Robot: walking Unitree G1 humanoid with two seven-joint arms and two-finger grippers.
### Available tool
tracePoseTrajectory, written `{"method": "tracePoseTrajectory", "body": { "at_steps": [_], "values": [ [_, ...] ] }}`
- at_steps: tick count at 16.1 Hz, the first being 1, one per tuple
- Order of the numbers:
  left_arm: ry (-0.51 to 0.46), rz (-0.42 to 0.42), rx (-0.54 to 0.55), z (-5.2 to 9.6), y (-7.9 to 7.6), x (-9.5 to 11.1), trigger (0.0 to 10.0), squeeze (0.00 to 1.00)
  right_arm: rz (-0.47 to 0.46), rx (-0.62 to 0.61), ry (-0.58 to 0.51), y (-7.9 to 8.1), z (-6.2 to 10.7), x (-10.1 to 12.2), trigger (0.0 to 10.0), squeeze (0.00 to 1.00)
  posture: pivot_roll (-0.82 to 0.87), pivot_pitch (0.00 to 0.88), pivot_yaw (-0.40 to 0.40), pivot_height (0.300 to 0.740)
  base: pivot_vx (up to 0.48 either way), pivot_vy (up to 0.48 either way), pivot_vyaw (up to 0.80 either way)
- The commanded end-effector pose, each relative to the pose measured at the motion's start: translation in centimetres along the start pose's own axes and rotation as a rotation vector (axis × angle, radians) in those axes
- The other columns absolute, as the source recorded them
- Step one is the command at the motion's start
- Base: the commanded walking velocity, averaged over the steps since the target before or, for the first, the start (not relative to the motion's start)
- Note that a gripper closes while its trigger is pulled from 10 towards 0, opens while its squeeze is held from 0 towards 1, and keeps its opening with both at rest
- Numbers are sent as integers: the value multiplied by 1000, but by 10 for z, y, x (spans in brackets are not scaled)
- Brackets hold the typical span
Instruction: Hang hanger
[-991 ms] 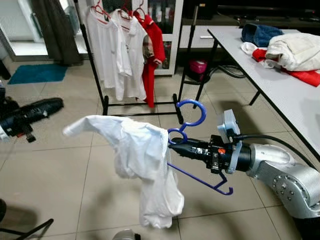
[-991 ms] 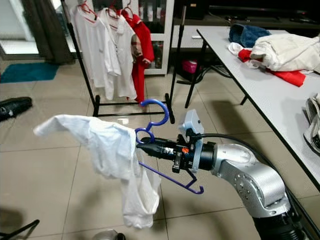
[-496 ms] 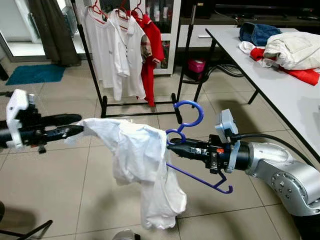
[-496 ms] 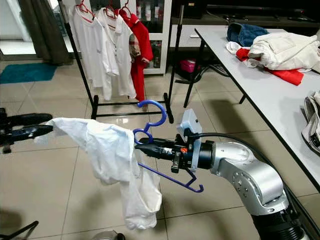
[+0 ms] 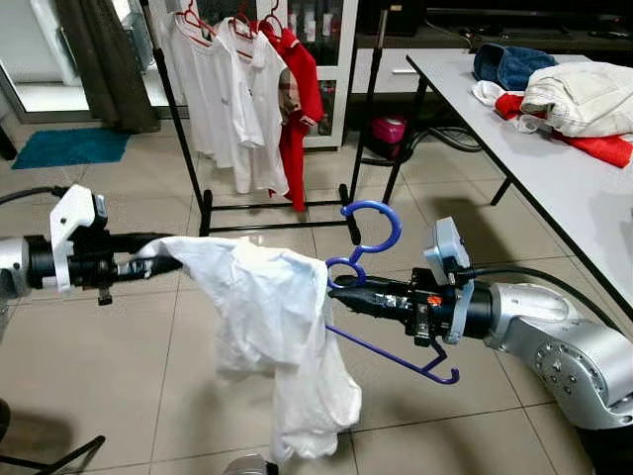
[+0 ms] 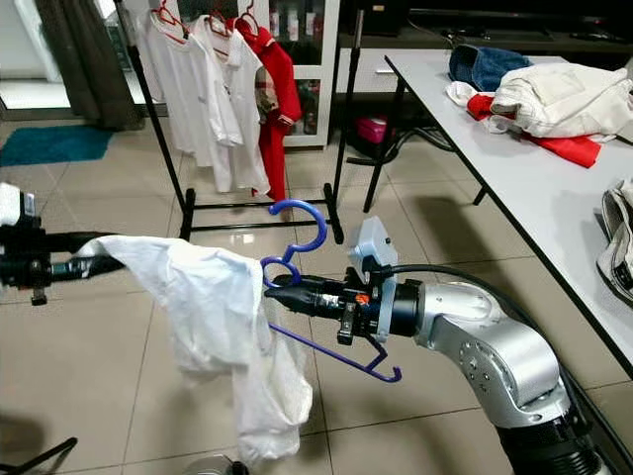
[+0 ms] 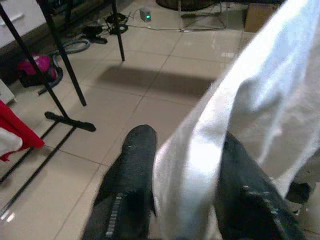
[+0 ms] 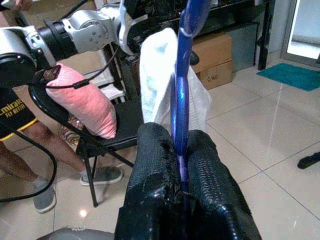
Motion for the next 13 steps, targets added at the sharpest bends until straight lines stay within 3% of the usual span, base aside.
{"method": "tracePoseTrajectory", "body": {
  "at_steps": [1,8,13],
  "values": [
    [-2,-15,-5,-2,1,2,0,0,16,5,-10,3,1,4,10000,0,-49,0,40,740,0,0,0],
    [-29,13,-24,-6,3,4,0,0,13,0,-15,2,0,5,10000,0,-44,0,41,740,0,0,0],
    [-62,38,30,-4,6,2,0,0,7,2,-21,1,-2,4,10000,0,-36,0,35,740,0,0,0]
  ]
}}
Point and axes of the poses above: a point about 5 cm out from each wrist's last joint towards the gripper, its own z axis pointing back from the gripper into the wrist, its own x axis along the axis of the wrist's last joint, y = z × x, the point moved 4 cm from there along -z, pointing out of the wrist towards the gripper, and after that the axes turned 6 degrees about z, right-handed, at the moved point
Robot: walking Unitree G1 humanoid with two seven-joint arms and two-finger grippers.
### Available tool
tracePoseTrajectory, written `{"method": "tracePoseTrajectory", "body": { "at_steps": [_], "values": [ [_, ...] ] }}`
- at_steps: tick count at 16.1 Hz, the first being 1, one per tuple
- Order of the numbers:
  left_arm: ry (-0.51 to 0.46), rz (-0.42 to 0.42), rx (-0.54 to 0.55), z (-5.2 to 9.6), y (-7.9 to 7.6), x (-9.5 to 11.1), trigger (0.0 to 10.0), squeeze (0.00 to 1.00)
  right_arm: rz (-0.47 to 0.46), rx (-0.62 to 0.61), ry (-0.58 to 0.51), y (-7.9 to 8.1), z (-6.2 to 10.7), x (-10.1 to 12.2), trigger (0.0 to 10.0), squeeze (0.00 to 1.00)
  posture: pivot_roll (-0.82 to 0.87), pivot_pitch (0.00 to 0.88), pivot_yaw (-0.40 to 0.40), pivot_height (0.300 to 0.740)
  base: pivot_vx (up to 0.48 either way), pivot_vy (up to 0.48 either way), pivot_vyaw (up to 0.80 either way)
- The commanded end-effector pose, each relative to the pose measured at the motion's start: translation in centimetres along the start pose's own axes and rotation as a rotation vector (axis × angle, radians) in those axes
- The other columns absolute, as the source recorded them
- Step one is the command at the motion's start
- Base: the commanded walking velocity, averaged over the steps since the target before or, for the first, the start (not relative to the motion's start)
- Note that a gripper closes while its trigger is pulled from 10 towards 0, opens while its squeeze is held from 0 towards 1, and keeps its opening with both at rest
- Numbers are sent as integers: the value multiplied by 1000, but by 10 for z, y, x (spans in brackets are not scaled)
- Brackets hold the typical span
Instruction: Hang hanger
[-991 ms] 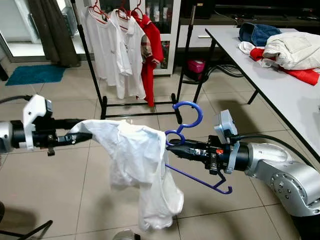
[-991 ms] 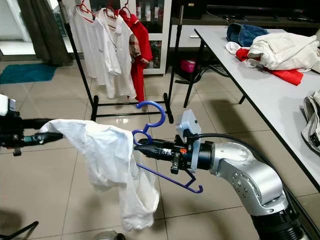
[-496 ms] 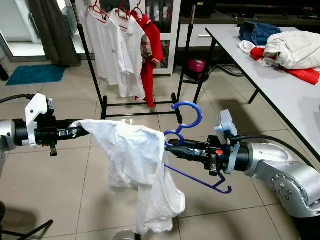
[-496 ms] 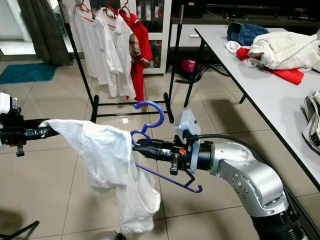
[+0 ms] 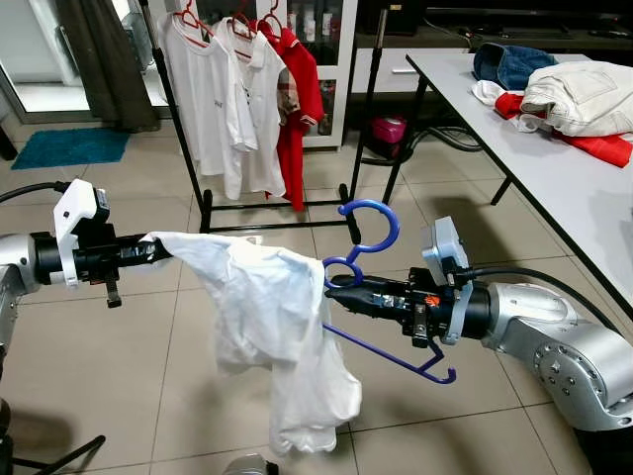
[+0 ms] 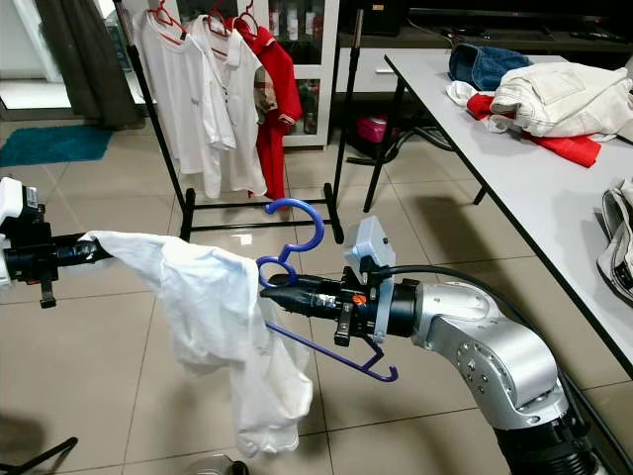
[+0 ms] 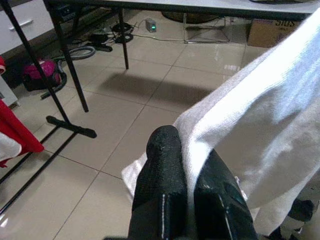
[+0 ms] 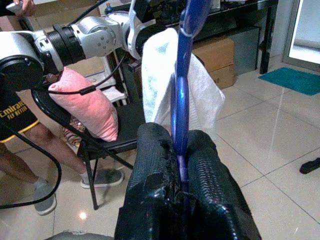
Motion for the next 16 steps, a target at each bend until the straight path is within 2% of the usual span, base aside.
{"method": "tracePoseTrajectory", "body": {
  "at_steps": [1,3,6,9,11,13,14,15,16],
  "values": [
    [-26,-2,15,2,1,3,0,0,7,-2,-10,0,0,3,10000,0,-34,0,34,740,0,0,0],
    [-49,14,60,6,4,3,0,0,6,-3,-13,-1,0,3,10000,0,-32,0,33,740,0,0,0],
    [-5,39,244,23,19,-11,0,0,5,-10,-16,-3,2,4,10000,0,-30,0,30,740,0,0,0],
    [42,67,345,33,26,-22,0,0,6,-16,-19,-4,3,4,10000,0,-28,0,30,740,0,0,0],
    [104,87,474,44,35,-35,0,0,6,-19,-22,-5,3,5,10000,0,-25,0,27,740,0,0,0],
    [132,98,525,49,40,-40,0,0,6,-18,-22,-6,4,5,10000,0,-25,0,27,740,0,0,0],
    [158,106,613,56,47,-44,0,0,7,-19,-22,-6,4,5,10000,0,-26,0,28,740,0,0,0],
    [158,106,613,56,47,-44,0,0,7,-19,-22,-6,4,5,10000,0,-26,0,28,740,0,0,0],
    [165,111,675,61,53,-46,0,0,8,-20,-22,-6,4,5,10000,0,-26,0,28,740,0,0,0]
  ]
}}
Point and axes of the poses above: a point about 5 cm out from each wrist's last joint towards the gripper, its own z axis pointing back from the gripper into the wrist, its own x axis along the axis of the wrist's last joint, y = z × x, the point moved 4 cm from there along -z, pointing out of the wrist towards the gripper, and after that the axes turned 6 degrees about z, right-handed, at the moved point
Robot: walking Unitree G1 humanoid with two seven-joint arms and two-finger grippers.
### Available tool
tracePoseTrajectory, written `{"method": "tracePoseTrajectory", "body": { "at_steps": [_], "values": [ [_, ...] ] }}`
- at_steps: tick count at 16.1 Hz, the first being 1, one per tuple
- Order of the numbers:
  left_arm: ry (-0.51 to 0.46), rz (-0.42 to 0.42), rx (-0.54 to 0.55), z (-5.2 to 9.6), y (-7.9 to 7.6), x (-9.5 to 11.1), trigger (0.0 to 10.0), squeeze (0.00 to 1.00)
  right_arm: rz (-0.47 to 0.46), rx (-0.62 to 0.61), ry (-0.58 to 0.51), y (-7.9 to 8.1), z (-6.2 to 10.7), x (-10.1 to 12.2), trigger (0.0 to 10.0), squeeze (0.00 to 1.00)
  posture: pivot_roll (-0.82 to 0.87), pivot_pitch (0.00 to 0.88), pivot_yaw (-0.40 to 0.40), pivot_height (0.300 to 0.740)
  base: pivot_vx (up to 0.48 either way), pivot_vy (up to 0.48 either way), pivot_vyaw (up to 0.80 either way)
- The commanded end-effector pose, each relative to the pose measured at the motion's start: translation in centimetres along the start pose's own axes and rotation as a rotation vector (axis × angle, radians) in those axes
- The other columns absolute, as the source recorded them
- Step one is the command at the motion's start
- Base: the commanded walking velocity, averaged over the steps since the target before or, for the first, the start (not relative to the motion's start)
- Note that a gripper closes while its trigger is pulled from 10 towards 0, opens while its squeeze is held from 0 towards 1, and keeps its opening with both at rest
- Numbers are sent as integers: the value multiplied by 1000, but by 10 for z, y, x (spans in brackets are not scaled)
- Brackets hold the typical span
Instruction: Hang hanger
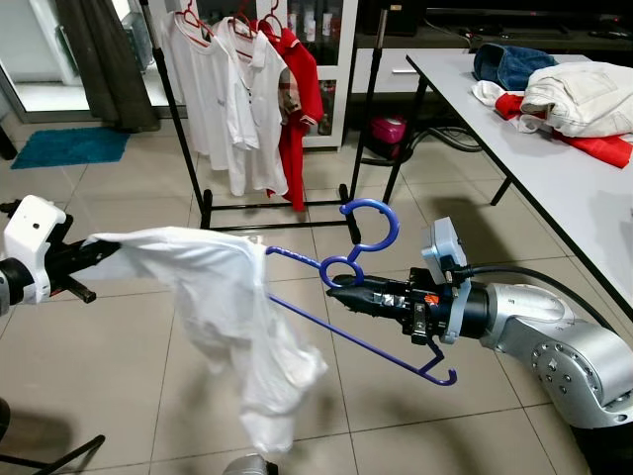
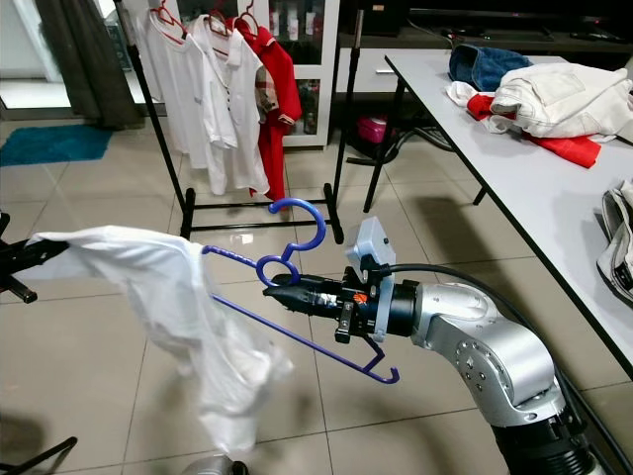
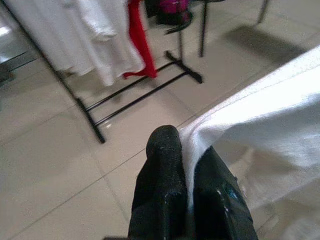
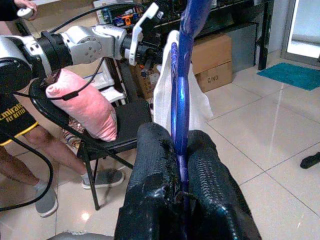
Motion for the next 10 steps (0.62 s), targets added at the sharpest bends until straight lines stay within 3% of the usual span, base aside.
{"method": "tracePoseTrajectory", "body": {
  "at_steps": [1,4,5,6,7,10],
  "values": [
    [-7,1,78,5,13,5,0,0,31,-8,-26,-2,3,10,10000,0,-27,0,30,740,0,0,0],
    [-47,-12,130,3,18,12,0,0,32,-10,-27,-3,4,10,10000,0,-28,0,33,740,0,0,0],
    [-83,0,70,-1,11,17,10000,0,33,-11,-28,-3,4,10,10000,0,-29,0,35,740,0,0,0],
    [-98,6,0,-4,2,21,10000,0,34,-11,-30,-3,3,10,10000,0,-30,0,36,740,0,0,0],
    [-88,-14,-67,-5,-6,21,10000,1000,37,-15,-31,-4,3,10,10000,0,-29,0,37,740,0,0,0],
    [7,-53,-183,8,-9,14,10000,1000,46,-35,-32,-7,3,11,10000,0,-25,0,39,740,0,0,0]
  ]
}}
Point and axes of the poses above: a point about 5 cm out from each wrist's last joint towards the gripper, its own z axis pointing back from the gripper into the wrist, its own x axis along the axis of the wrist's last joint, y = z × x, the point moved 4 cm from there along -z, pointing out of the wrist towards the gripper, and after that the axes turned 6 degrees about z, right-handed, at the moved point
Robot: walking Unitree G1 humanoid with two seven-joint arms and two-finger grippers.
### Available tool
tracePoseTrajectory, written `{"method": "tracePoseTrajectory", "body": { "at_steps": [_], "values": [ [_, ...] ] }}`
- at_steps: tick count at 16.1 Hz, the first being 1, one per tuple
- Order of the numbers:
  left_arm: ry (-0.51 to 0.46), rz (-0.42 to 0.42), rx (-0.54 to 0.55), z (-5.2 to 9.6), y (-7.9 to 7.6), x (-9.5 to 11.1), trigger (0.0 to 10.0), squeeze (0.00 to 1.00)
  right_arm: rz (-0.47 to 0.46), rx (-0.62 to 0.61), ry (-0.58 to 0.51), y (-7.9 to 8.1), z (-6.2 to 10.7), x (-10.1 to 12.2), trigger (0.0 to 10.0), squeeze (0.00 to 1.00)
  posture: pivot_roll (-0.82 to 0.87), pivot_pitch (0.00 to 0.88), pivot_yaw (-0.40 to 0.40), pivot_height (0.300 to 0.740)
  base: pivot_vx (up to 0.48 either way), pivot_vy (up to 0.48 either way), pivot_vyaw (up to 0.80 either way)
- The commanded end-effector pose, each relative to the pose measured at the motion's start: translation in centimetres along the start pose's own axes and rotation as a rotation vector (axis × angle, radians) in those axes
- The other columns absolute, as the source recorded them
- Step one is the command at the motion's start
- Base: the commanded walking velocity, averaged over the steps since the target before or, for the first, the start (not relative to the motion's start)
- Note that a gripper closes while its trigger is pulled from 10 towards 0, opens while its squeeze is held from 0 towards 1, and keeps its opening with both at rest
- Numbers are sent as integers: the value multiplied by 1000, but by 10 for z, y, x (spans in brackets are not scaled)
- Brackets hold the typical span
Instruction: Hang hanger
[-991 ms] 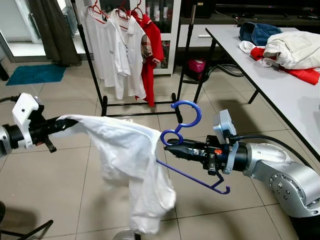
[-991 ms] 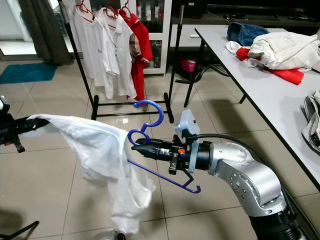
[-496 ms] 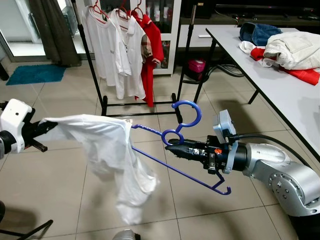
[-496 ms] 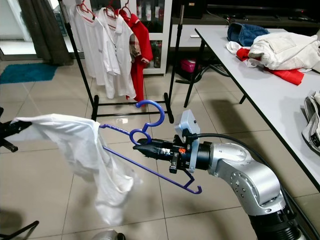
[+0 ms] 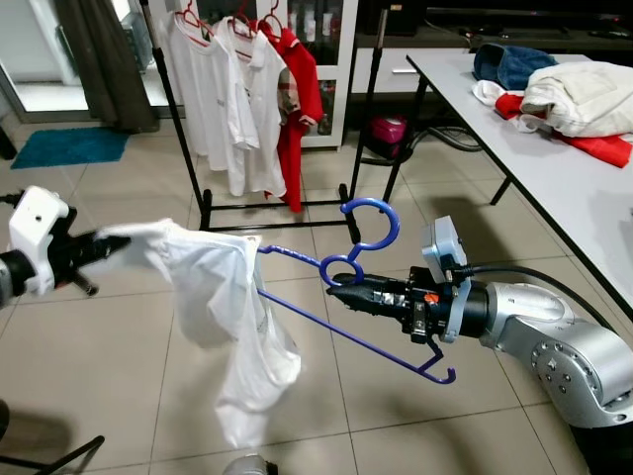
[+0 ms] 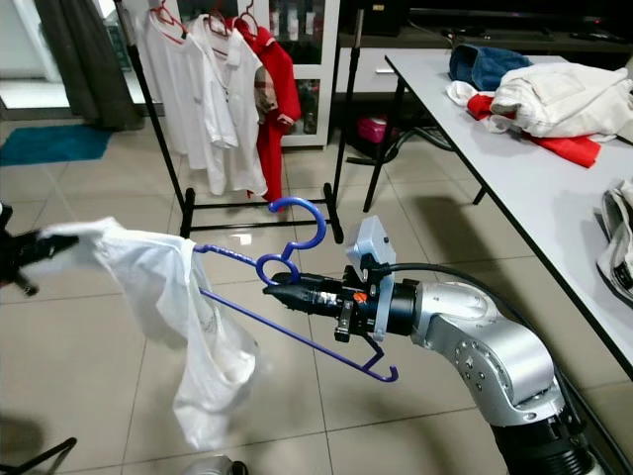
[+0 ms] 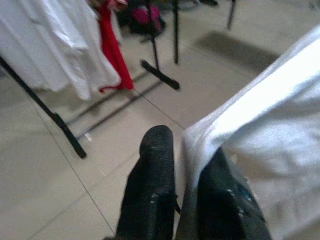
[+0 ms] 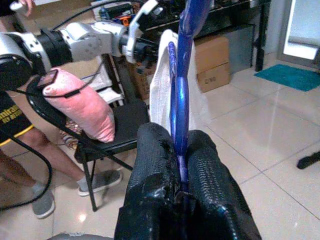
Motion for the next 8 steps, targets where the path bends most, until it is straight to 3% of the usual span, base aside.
{"method": "tracePoseTrajectory", "body": {
  "at_steps": [1,4,7,8],
  "values": [
    [32,-29,-47,12,2,3,10000,1000,45,-34,-25,-8,3,11,10000,0,-26,0,40,740,0,0,0],
    [-14,-70,-53,28,17,38,10000,1000,59,-41,-19,-10,0,11,10000,0,-35,0,50,740,0,0,0],
    [-150,-140,-146,19,9,97,10000,1000,83,-46,12,-12,-1,8,10000,0,-34,0,53,740,0,0,0],
    [-166,-150,-168,16,6,104,10000,1000,84,-46,14,-12,-1,7,10000,0,-30,0,51,740,0,0,0]
  ]
}}
Point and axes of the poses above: a point about 5 cm out from each wrist's last joint towards the gripper, its own z axis pointing back from the gripper into the wrist, its own x axis along the axis of the wrist's last joint, y = z × x, the point moved 4 cm from there along -z, pointing out of the wrist towards the gripper, and after that the axes turned 6 degrees about z, right-handed, at the moved point
